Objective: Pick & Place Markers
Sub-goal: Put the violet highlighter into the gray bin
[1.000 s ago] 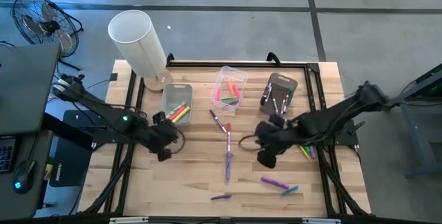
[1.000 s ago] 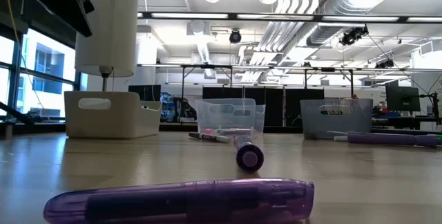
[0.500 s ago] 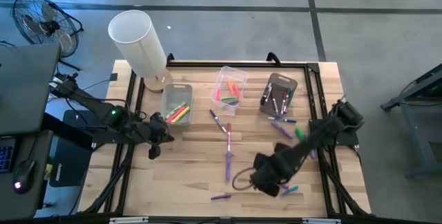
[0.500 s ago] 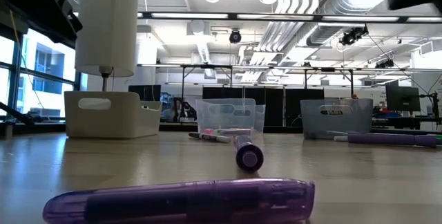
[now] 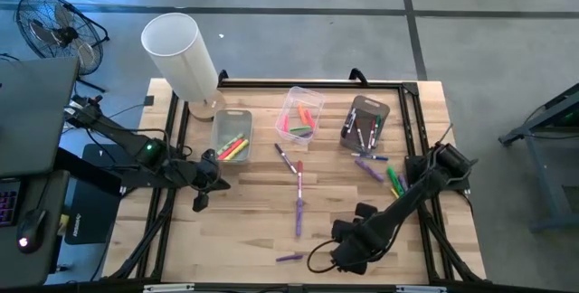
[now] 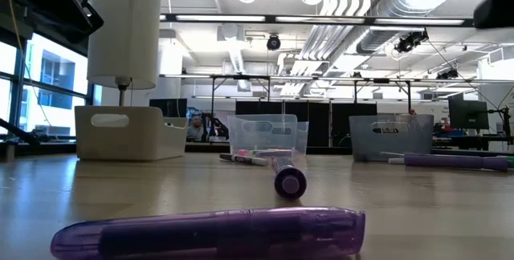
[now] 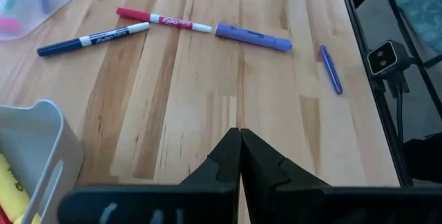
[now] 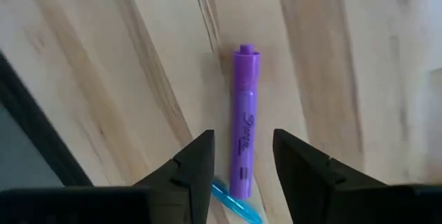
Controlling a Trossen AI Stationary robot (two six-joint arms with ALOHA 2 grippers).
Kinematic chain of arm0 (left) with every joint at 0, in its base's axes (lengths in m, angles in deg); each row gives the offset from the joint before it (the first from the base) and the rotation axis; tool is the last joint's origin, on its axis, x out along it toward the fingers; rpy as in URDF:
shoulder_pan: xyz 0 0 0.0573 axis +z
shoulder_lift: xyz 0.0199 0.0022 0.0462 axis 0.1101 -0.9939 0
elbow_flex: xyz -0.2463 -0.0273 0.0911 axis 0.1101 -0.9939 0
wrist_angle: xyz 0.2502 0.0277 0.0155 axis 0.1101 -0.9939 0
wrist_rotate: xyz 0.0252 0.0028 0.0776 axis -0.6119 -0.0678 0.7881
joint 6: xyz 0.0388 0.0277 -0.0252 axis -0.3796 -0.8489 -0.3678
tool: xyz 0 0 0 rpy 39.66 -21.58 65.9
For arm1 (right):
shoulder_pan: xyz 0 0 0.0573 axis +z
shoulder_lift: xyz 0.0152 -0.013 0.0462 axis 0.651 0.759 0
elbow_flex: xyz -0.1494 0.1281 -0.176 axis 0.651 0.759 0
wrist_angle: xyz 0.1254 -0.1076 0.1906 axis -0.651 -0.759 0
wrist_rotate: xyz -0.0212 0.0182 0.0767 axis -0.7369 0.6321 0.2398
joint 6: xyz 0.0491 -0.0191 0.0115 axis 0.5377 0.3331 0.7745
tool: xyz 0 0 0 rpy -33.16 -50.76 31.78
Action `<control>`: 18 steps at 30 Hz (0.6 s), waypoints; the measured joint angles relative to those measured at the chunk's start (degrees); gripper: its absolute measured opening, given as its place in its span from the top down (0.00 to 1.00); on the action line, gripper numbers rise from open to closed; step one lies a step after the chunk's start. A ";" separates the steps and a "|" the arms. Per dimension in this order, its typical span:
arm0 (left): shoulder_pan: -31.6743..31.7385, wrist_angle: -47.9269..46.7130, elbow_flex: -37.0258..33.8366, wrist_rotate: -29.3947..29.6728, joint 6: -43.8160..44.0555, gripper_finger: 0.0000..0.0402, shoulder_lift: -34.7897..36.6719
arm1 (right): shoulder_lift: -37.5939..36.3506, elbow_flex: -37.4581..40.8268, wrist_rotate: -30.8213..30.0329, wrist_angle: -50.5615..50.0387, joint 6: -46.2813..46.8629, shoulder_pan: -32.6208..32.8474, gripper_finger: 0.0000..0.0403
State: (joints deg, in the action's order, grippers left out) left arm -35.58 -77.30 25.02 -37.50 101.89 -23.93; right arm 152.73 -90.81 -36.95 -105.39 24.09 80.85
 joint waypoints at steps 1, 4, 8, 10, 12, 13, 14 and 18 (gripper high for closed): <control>0.00 0.00 0.00 0.00 0.00 1.00 0.00 | 0.23 0.81 0.42 1.25 0.00 0.01 0.66; 0.00 -0.02 0.00 0.00 -0.27 1.00 0.00 | 0.29 3.78 0.55 4.24 2.20 0.09 0.66; 0.00 -0.09 0.00 0.00 -0.37 1.00 0.00 | 0.29 7.81 3.28 7.37 2.69 -0.04 0.66; 0.00 -0.12 0.00 -0.16 -0.37 1.00 0.00 | 0.29 9.83 4.81 8.71 2.80 -0.02 0.66; 0.00 -0.15 0.00 -0.84 -0.37 1.00 0.00 | 0.29 11.84 4.88 8.85 4.42 0.07 0.66; 0.00 -0.15 0.00 -1.34 -0.37 1.00 0.00 | 0.29 12.79 4.97 8.72 5.26 0.04 0.66; 0.00 -0.17 0.00 -1.72 -0.36 1.00 0.00 | 0.29 13.77 5.35 8.91 5.72 0.04 0.66; 0.00 -0.20 0.00 -2.40 0.02 1.00 0.00 | -0.08 16.30 7.19 13.09 5.60 -0.04 0.71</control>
State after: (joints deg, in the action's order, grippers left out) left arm -35.58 -77.49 25.02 -39.90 101.92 -23.93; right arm 152.65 -74.51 -29.75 -92.30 29.69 80.80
